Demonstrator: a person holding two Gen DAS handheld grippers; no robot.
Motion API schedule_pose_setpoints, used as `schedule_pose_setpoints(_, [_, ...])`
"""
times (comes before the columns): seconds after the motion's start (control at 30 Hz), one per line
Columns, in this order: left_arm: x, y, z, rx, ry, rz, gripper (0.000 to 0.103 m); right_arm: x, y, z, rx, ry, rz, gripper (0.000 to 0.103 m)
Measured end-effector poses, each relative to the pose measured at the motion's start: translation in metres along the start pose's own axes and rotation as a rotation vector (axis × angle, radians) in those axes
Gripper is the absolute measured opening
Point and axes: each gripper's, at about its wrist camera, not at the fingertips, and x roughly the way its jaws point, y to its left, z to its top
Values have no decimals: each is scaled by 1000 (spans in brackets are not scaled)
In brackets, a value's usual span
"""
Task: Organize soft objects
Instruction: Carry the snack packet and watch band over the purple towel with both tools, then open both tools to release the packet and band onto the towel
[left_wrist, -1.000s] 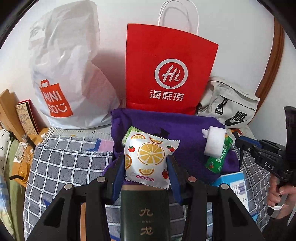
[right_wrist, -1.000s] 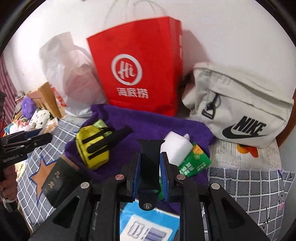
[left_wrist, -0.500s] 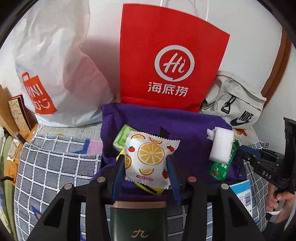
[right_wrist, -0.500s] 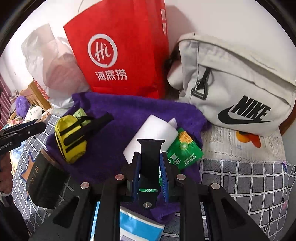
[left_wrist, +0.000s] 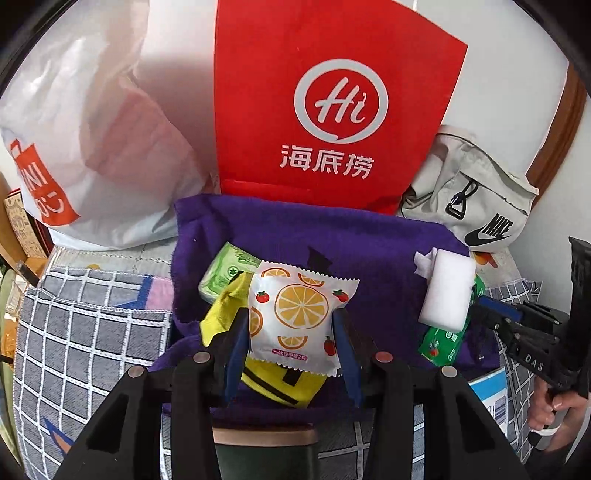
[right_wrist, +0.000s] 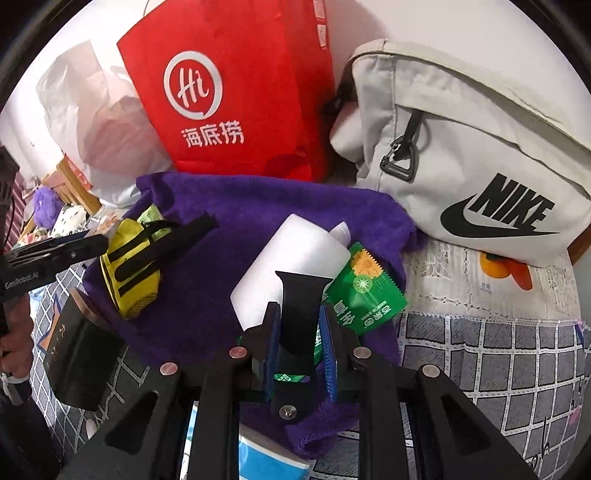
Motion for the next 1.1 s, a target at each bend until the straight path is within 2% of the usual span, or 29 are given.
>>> schedule_pose_setpoints(0.3, [22, -10, 4, 18, 32, -11, 43, 0, 2, -2, -21, 14, 14, 23])
schedule_pose_setpoints(0.4, [30, -14, 5, 28, 44, -12, 43, -1, 0, -2, -13, 11, 28, 35])
schedule_pose_setpoints(0.6, [40, -18, 3, 31, 64, -21, 45, -1, 0, -3, -18, 11, 22, 37])
schedule_pose_setpoints(0.7, [44, -18, 3, 28, 81, -32, 45, -2, 1, -2, -11, 1, 26, 46])
schedule_pose_setpoints(0.87, [42, -15, 6, 1, 96, -43, 53, -10, 3, -1, -24, -18, 23, 51])
schedule_pose_setpoints(1.1, [18, -14, 2, 4, 66, -22, 62, -27, 3, 0, -20, -42, -2, 60])
